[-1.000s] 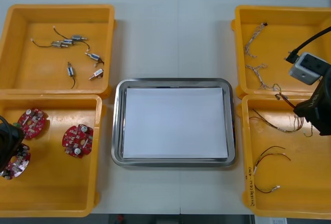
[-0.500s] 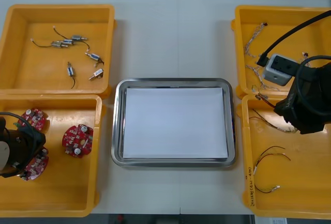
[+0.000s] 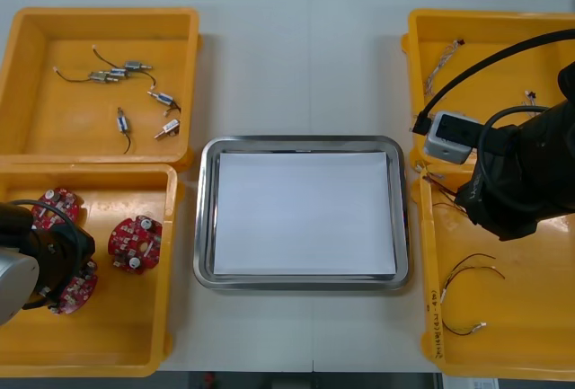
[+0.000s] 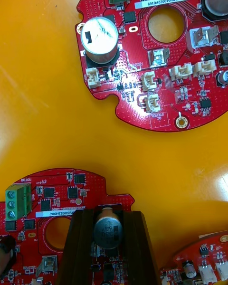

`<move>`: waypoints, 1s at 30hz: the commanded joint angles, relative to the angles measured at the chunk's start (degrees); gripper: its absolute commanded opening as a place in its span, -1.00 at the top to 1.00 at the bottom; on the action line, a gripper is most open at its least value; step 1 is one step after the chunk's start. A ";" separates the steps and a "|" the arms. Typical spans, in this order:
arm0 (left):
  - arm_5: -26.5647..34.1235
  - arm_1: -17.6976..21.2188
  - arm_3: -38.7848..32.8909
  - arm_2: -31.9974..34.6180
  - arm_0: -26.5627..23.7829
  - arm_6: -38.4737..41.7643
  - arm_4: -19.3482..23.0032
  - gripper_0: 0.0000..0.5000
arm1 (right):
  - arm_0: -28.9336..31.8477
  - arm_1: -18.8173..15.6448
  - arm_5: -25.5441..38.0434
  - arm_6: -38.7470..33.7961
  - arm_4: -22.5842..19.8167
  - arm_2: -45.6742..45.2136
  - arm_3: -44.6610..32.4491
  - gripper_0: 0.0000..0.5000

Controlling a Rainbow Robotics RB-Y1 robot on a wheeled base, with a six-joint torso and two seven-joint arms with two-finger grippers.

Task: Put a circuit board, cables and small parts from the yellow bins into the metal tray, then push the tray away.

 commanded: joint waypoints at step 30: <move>4.11 7.36 -1.54 6.10 -2.22 1.71 8.33 -1.00 | -3.04 -2.29 2.00 -1.65 0.55 2.43 -1.50 1.00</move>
